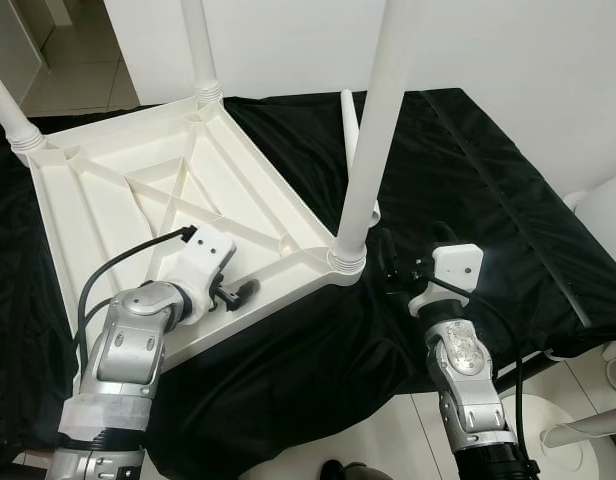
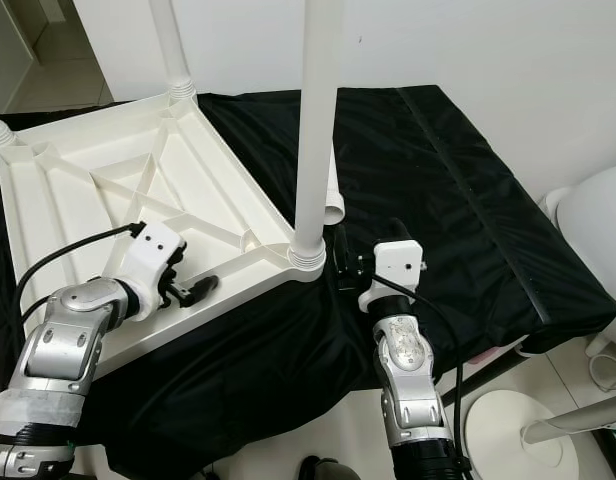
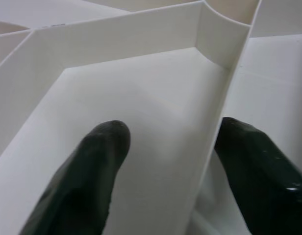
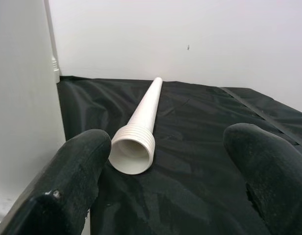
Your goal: Building children table
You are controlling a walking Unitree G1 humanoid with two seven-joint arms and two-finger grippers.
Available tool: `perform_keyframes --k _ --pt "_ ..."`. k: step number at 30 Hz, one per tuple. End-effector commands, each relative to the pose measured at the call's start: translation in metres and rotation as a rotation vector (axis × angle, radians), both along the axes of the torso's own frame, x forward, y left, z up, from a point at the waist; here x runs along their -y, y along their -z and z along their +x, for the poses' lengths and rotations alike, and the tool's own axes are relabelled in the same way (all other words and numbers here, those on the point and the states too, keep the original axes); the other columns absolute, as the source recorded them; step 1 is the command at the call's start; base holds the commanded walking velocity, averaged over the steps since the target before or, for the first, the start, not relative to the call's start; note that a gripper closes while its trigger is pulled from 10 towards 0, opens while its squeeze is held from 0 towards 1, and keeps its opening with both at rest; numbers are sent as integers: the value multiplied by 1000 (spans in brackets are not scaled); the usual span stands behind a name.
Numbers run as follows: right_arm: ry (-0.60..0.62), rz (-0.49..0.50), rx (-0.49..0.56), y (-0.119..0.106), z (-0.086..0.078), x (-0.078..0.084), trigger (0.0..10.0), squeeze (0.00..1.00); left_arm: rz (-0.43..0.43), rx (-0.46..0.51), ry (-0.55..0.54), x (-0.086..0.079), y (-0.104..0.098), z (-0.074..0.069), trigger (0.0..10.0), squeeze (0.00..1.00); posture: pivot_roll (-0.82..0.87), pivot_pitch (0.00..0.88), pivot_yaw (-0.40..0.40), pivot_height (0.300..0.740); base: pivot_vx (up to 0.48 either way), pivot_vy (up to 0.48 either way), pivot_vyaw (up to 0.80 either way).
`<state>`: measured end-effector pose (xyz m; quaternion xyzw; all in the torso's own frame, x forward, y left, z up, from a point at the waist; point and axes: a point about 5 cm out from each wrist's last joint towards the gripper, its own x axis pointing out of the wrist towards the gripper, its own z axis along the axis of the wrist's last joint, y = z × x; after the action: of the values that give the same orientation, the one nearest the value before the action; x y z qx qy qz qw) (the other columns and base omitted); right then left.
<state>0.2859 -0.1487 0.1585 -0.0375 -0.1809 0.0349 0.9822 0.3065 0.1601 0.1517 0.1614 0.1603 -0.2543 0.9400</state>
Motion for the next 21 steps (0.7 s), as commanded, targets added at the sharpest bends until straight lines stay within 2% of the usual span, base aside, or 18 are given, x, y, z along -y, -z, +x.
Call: perform_keyframes --k 1,12,21 --pt "0 1 1 1 0 0 10000 0 89 13 -315 -27 16 1 0 0 68 114 -22 740 0 0 0" --pt "-31 -9 -2 2 5 -4 10000 0 119 4 -324 -38 17 -4 0 0 90 105 -34 740 0 0 0" --pt "-40 -18 -6 4 5 -4 10000 0 152 -26 -343 -53 23 -14 0 0 98 108 -40 740 0 0 0"
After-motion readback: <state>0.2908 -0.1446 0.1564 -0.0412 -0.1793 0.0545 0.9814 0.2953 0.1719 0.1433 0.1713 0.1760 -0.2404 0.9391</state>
